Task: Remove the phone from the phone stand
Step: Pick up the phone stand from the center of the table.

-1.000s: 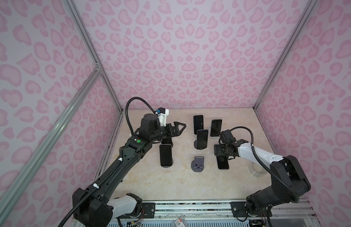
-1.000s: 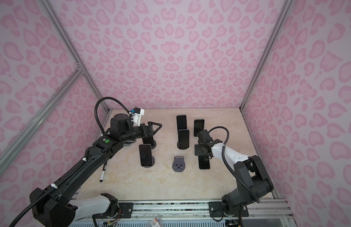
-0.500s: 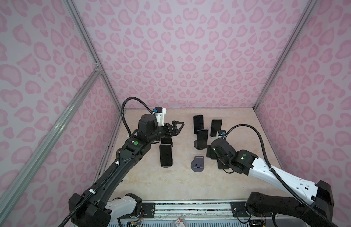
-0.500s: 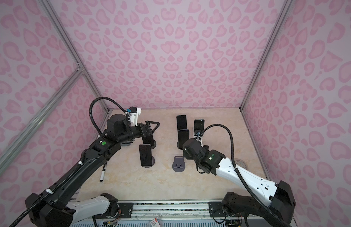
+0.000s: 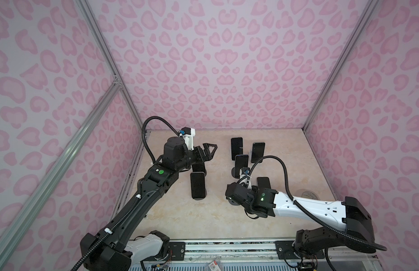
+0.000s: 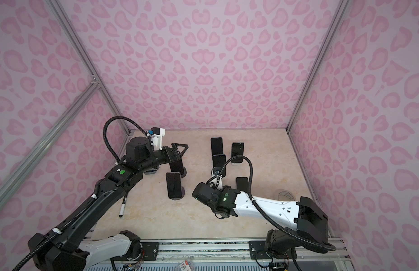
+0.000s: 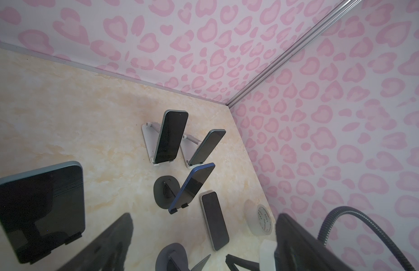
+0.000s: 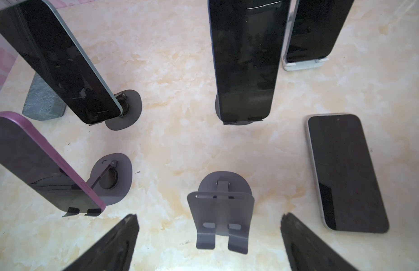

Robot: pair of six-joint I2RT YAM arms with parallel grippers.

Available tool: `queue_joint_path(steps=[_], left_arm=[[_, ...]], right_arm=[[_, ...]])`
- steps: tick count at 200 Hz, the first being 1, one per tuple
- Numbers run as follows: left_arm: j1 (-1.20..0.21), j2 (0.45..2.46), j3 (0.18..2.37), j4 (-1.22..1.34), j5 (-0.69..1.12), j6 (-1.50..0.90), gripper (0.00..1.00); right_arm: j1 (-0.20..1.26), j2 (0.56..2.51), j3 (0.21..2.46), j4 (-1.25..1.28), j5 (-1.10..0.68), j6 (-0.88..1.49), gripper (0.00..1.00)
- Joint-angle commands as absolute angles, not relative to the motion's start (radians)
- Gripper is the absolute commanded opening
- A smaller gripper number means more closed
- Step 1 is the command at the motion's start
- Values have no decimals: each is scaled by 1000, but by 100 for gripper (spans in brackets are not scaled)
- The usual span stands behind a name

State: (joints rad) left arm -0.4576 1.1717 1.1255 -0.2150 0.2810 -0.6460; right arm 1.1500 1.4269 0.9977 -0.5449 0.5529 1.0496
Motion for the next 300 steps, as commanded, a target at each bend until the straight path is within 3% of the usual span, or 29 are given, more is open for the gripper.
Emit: queue_joint_path(steps=[1,31,62,165,232,300], left_arm=[[-457,1166,1122,-204,295,-653,98],[-457,1172,1126,-200,313,-657,97],[-457,1173,1124,-200,304,-648,97],[-457,1189,1127,-198,314,-635,97],[-457,1187,1129,-199,314,-627,97],[-454,1159,1124,-215,229,-601,98]], right_arm=[[1150,1463,993,-546,600,1091,96],[1140,1528,986,-543,625,1100,93],[1110,1579,992,-512,593,1055,82],[1089,1585,989,-482,552,890,60],[1114,1527,1028,-451,543,769,59],[1055,1658,1277,-409,593,580,59]])
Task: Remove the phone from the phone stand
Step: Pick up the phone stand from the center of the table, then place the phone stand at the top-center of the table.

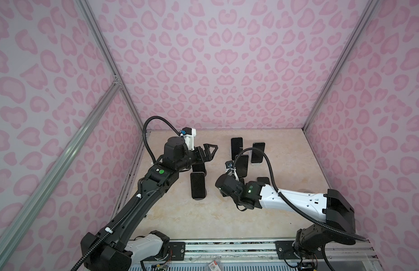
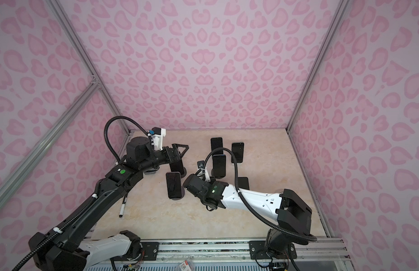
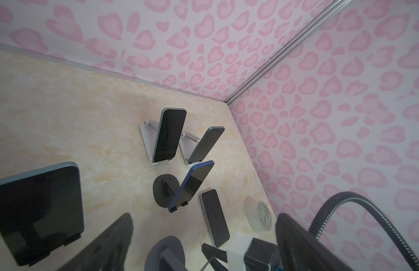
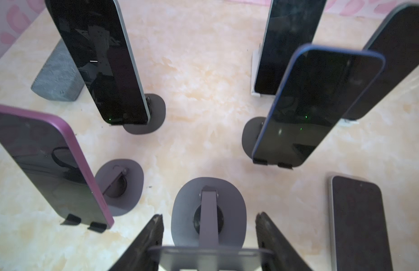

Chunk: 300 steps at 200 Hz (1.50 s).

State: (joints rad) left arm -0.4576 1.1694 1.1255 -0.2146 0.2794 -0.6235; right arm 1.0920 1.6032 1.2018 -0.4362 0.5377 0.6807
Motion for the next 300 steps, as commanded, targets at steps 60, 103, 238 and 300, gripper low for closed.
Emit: queue_joint_path(steps=[60,103,238,300], left_arm=[[-437,1136,1115,-219,178,-600,98],[-424,1118,1111,-217,153,-597,98],[-306,986,1042,-257,-216,-704,100],[-253,1020,1047,-242,-99,-725,99]], right_arm=[[937,1813,1517,-388,494,401,59],[876,1932,1634,-381,458,390,58],[789,2171,1880,-394,361,384,58],[748,2339,2070,-460,327,366,58]])
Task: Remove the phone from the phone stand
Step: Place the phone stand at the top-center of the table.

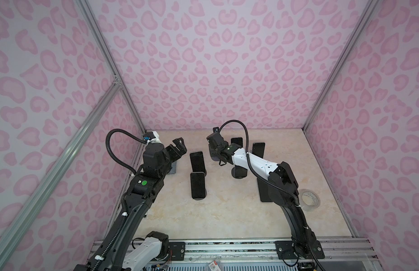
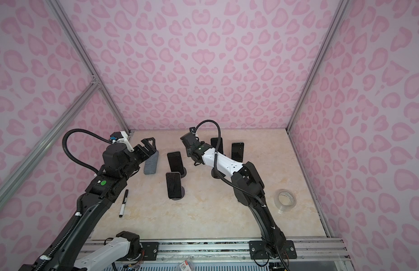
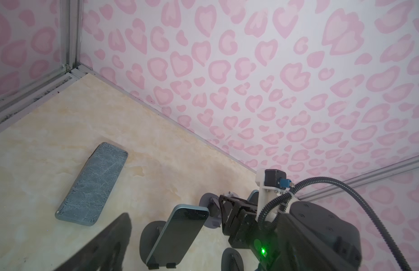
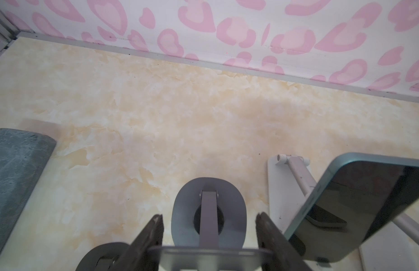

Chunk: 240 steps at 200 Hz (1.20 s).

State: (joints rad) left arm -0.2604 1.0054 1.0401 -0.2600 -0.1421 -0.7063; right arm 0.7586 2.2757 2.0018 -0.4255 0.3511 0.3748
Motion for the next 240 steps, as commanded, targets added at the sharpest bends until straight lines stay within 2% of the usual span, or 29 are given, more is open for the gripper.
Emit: queue_joint_path(steps=[1,53,91,118,145,169,216,240], left_arm=[[-253,1021,1046,-241,-99,-726,99],[-242,1029,1043,-233,-69,-730,99],[-233,1032,1046,-231,-45,-733,99],[-230,1036,1044,-228,-50,-727,99],[-223,1040,1048,-222,-15,-726,99],[-221,1044,1048,-205,24,-720,100],[-222,1053,1048,-145,150,-698,100],[-223,1078,1058,-134,219,-705,99]], right_arm=[[747,2342,2074,-462,326,366,58],[737,2495,2282,-577,319,360,59],[731,2535,2333,-602,312,370,59],[724,2527,2331,-624,298,379,69],[724,2492,2327,-621,265,364,79],[729,2449,2333,-621,257,345,83],[755,2274,2324,-658,304,320,84],[782,2107,2194,-684,360,339,81]])
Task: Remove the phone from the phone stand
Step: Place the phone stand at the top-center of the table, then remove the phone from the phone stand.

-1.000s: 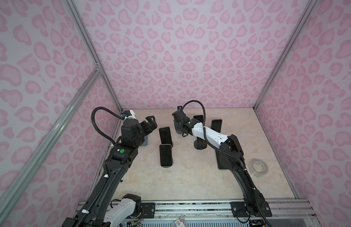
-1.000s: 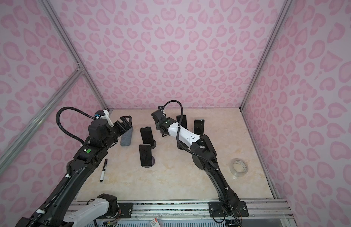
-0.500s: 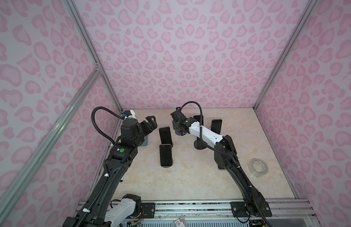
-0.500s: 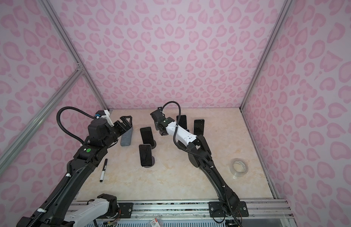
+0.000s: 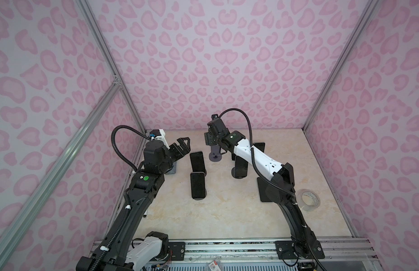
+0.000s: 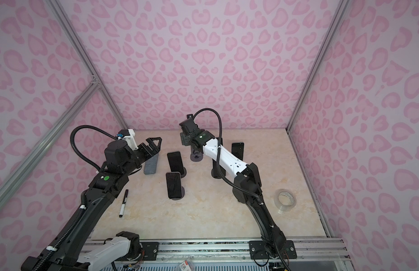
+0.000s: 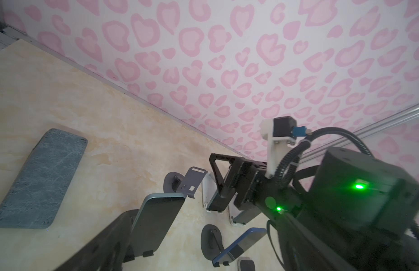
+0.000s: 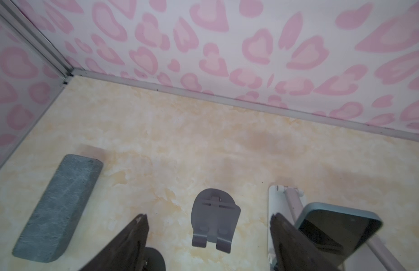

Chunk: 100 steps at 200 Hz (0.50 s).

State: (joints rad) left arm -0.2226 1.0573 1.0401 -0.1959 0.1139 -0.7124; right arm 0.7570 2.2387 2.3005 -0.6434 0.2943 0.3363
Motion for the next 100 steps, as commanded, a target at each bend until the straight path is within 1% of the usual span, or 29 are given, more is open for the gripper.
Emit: queue_joint_path(steps=[1,18,34,44,45,47,67,81,94,100], left_arm=[[-223,1080,1059,-135,224,-705,99],[-239,1098,1066,-114,303,-717,98],[-279,1112,1072,-103,353,-716,98],[-315,1122,1078,-97,382,-704,98],[-318,1122,1078,-95,384,-704,98],[-326,1125,1079,-94,390,-701,98],[-401,1146,1089,-97,417,-672,98],[-433,1164,1091,-87,440,-675,97],[-456,1183,1094,-84,464,-676,97],[-465,1189,1096,-84,474,-676,97]], right_arm=[[783,2098,2183,-682,362,340,81],[793,1931,1964,-614,391,377,80],[790,1727,1642,-461,413,431,80],[783,1617,1500,-413,424,471,80],[782,1607,1457,-411,426,475,80],[781,1597,1457,-410,429,479,80],[774,1403,1217,-400,508,564,84],[776,1281,1098,-394,515,591,87],[773,1165,990,-377,496,606,96],[771,1122,949,-370,485,606,98]])
